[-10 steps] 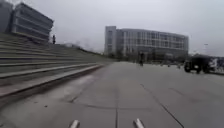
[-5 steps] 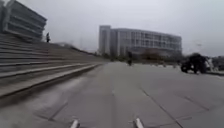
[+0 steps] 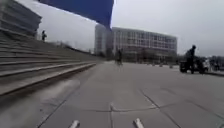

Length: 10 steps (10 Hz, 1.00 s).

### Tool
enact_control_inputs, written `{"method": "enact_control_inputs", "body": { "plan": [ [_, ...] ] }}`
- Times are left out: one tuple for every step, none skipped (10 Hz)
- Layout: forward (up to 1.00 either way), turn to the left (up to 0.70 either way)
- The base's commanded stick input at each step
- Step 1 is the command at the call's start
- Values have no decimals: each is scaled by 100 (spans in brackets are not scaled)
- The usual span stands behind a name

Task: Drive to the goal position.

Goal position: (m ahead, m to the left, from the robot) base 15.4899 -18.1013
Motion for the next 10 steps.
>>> {"method": "enact_control_inputs", "body": {
  "plan": [
    [85,-34],
    [85,-26],
    [85,0],
    [85,0],
    [85,0],
    [85,0],
    [85,0],
    [85,0],
    [85,0],
    [85,0]
  ]
}}
